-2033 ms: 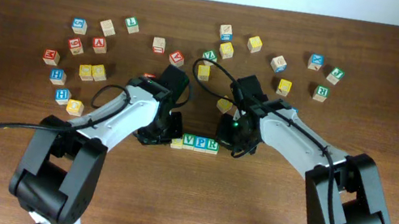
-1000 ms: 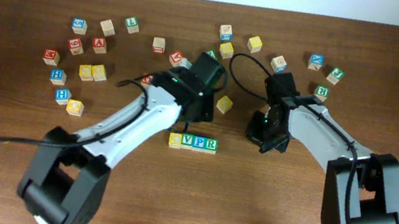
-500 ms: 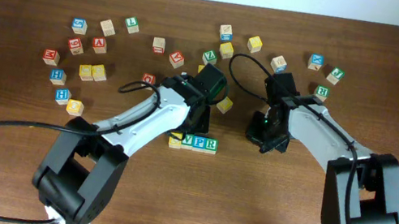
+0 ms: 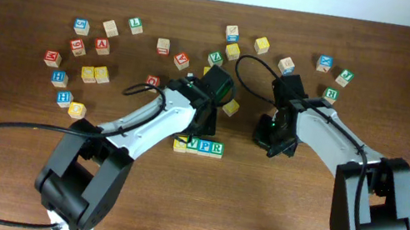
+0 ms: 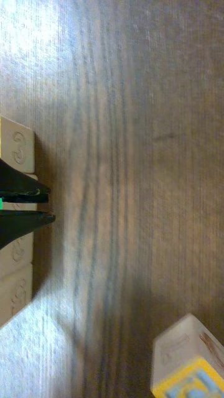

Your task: Spell out CVPR

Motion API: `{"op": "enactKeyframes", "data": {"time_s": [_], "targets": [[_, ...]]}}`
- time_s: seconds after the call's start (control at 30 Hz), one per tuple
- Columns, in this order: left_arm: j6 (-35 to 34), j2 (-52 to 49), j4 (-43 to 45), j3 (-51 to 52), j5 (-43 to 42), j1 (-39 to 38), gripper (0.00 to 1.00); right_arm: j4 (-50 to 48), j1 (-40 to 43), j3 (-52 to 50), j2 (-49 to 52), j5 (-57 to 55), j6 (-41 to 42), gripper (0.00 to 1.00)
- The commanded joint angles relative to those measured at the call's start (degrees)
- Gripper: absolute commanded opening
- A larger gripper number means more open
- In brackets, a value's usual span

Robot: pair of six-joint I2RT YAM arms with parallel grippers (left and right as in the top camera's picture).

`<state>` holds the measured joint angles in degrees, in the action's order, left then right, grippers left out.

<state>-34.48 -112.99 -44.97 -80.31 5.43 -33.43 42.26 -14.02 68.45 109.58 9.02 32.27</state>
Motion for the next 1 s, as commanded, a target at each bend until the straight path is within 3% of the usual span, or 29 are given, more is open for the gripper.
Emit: {"op": "enactKeyframes", "data": {"time_s": [0.0, 0.97], "targets": [[0.63, -0.59, -1.77, 0.46, 0.00, -0.17, 0.00, 0.39, 0.22, 0.00, 0.42, -1.11, -0.50, 0.11], [0.63, -0.59, -5.22, 0.57, -1.99, -0.17, 0.00, 0.13, 0.22, 0.00, 0.42, -1.14, -0.50, 0.11]]}}
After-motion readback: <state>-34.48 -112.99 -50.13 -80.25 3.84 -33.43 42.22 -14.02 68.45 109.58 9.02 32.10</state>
